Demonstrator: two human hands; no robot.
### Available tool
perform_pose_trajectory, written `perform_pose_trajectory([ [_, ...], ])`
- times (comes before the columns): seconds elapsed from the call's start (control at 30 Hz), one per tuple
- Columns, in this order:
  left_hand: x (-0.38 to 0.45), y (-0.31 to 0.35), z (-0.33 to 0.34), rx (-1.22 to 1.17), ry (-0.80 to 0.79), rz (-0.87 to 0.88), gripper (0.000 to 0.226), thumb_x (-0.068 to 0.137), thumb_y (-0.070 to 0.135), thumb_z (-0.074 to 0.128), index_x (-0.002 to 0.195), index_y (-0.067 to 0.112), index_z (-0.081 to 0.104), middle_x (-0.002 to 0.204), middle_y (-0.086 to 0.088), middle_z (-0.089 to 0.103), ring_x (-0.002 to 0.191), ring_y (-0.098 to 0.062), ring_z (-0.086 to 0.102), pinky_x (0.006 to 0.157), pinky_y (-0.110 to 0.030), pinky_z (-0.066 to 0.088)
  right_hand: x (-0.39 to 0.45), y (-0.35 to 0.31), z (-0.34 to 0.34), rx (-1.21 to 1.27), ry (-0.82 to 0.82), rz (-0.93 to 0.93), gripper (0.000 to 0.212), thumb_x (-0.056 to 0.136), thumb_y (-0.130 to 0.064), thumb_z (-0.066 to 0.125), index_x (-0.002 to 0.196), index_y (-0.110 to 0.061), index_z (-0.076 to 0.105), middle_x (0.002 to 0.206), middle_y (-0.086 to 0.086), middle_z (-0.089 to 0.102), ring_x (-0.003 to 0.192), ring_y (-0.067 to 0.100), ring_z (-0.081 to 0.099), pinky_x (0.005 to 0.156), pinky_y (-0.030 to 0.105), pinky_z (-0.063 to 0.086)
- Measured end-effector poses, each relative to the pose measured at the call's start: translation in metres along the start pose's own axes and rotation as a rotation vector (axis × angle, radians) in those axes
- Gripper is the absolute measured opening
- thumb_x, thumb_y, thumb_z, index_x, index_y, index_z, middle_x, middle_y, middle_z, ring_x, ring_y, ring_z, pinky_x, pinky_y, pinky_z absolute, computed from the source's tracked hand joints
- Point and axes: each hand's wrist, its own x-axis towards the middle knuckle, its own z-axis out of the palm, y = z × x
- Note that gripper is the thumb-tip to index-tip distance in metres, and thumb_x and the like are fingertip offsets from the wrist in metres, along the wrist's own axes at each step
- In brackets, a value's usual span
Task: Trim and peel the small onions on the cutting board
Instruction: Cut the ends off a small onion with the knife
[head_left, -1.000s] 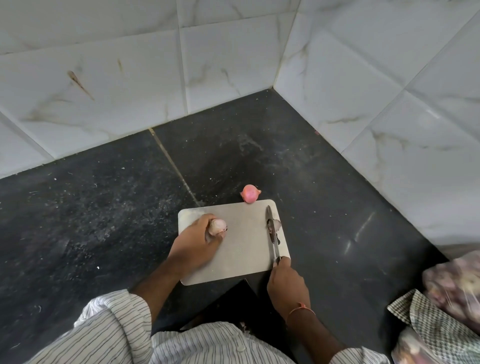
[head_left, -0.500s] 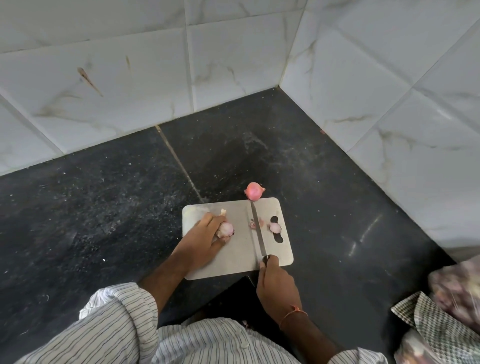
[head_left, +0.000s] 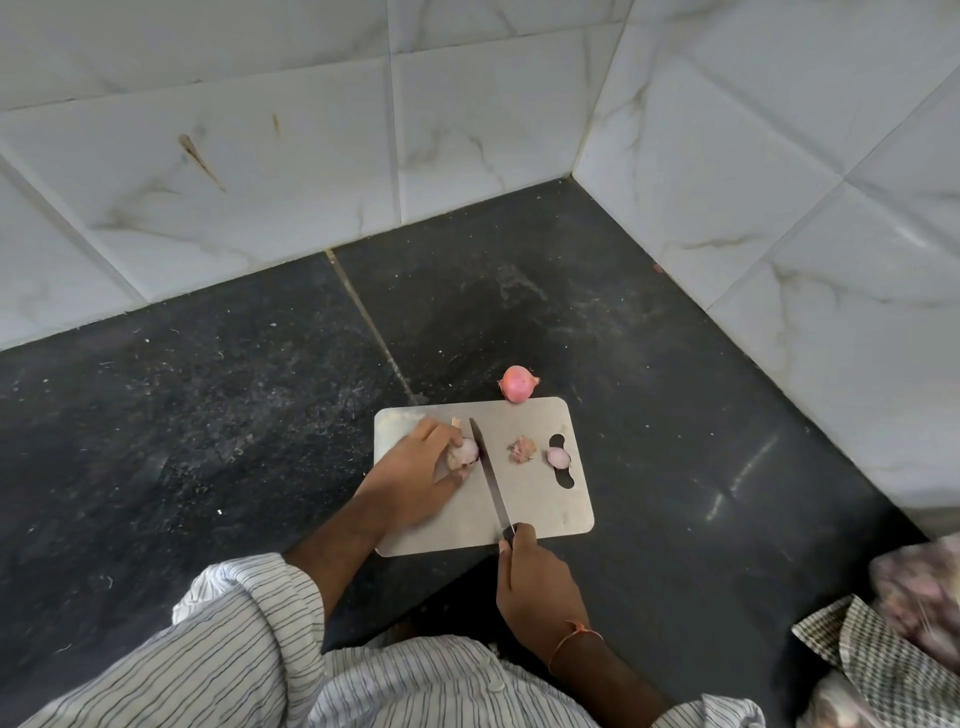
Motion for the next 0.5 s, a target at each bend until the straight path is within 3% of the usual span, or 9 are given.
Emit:
perform_pose_trajectory([
  [0.13,0.008,0.009,-0.002,-0.005,-0.003,-0.11,0.048,0.088,0.055,0.078,0.122,0.035,0.049,0.127,0.015,0.057,0.102,-0.009,0.06,0.09,-0.03,0.052,0.0,-0.001,0.0,-0.01,-0.009,-0.02,0.012,0.112,-0.039,0.036,0.11,-0.029,0.04,0.078,-0.01,0.058,0.063,0.008,0.054,0.051,0.023,0.033],
  [0.27,0.008,0.007,-0.006,-0.011,-0.019,-0.127,0.073,0.089,0.052,0.078,0.152,0.033,0.047,0.146,0.01,0.055,0.123,-0.015,0.06,0.11,-0.033,0.05,0.0,-0.003,0.0,-0.01,-0.013,-0.034,0.011,0.112,-0.04,0.036,0.108,-0.03,0.039,0.076,-0.01,0.058,0.062,0.008,0.055,0.051,0.022,0.033],
  [0.33,0.006,0.001,-0.006,-0.004,-0.017,-0.107,0.057,0.09,0.051,0.076,0.142,0.044,0.056,0.135,0.016,0.056,0.115,-0.011,0.06,0.107,-0.036,0.052,-0.001,-0.004,0.0,-0.006,-0.021,-0.036,0.011,0.112,-0.04,0.036,0.108,-0.03,0.039,0.076,-0.01,0.058,0.062,0.008,0.056,0.05,0.02,0.033],
  [0.4,0.005,-0.003,-0.005,-0.022,-0.014,-0.108,0.039,0.09,0.05,0.076,0.126,0.048,0.063,0.118,0.019,0.055,0.105,-0.007,0.059,0.095,-0.032,0.052,-0.001,-0.005,0.001,0.001,-0.023,-0.036,0.011,0.112,-0.04,0.036,0.109,-0.03,0.04,0.077,-0.009,0.059,0.064,0.009,0.058,0.05,0.019,0.034],
  [0.5,0.003,-0.002,-0.003,-0.086,0.02,-0.094,0.035,0.09,0.045,0.077,0.123,0.047,0.065,0.116,0.017,0.057,0.101,-0.006,0.059,0.087,-0.024,0.046,0.0,-0.008,0.001,0.009,-0.016,-0.025,0.014,0.113,-0.04,0.036,0.114,-0.027,0.043,0.076,-0.011,0.057,0.065,0.007,0.057,0.05,0.02,0.035],
])
